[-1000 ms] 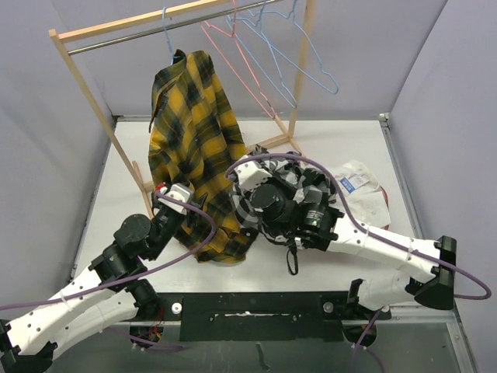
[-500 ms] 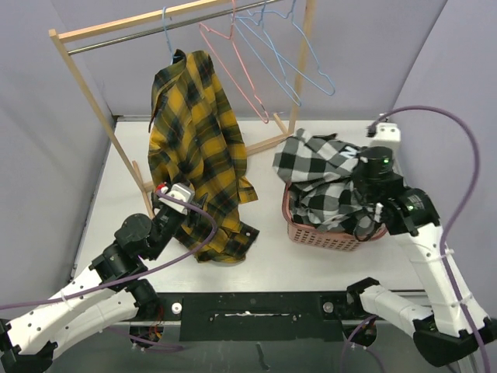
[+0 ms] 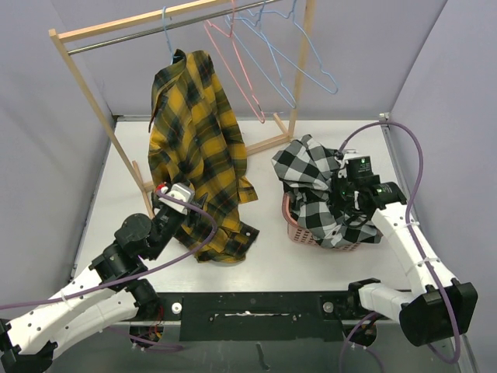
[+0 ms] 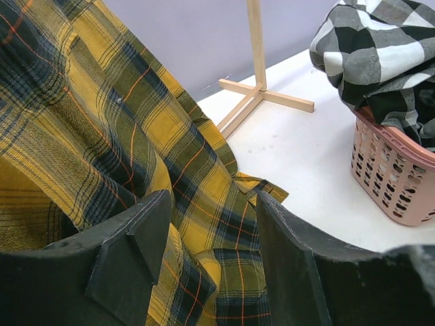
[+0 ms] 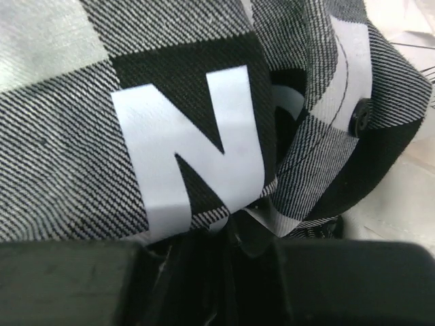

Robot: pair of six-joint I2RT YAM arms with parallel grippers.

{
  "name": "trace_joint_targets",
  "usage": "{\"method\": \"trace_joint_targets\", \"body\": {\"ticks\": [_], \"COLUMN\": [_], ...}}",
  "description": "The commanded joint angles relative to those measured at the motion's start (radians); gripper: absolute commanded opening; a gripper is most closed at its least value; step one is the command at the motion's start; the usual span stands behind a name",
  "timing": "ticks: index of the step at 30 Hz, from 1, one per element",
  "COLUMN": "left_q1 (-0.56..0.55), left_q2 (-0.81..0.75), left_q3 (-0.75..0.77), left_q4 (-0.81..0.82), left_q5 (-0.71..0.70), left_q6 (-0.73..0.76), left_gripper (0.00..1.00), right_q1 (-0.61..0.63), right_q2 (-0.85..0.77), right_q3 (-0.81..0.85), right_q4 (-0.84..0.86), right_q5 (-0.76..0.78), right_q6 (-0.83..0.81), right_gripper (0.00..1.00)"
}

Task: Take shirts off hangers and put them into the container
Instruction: Place the shirt in the bin.

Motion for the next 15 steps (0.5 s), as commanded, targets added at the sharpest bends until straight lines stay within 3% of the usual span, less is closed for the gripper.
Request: {"method": "trace_joint_targets", "body": {"ticks": [1, 8, 15], "left_q1": [0.006, 0.006, 0.006], "left_q2": [-0.001, -0.009, -0.018], "left_q3": [0.037, 0.035, 0.035], "left_q4": [0.036, 0.036, 0.035], "left_q5": [0.007, 0.008, 0.004], "left_q6": [-0.009, -0.011, -0.010], "left_gripper": [0.52, 0.52, 0.51], "right_q1": [-0.004, -0.014, -0.107], "right_q2": [-0.044, -0.021, 0.072], "right_q3": [-0.078, -0.279, -0.394], "right_q4": [0.051, 0.188, 0.309], "right_q5": [-0.093, -0.123, -0.167], "right_q6": [0.056, 0.188, 0.232], "right_gripper": [0.03, 0.06, 0.12]}}
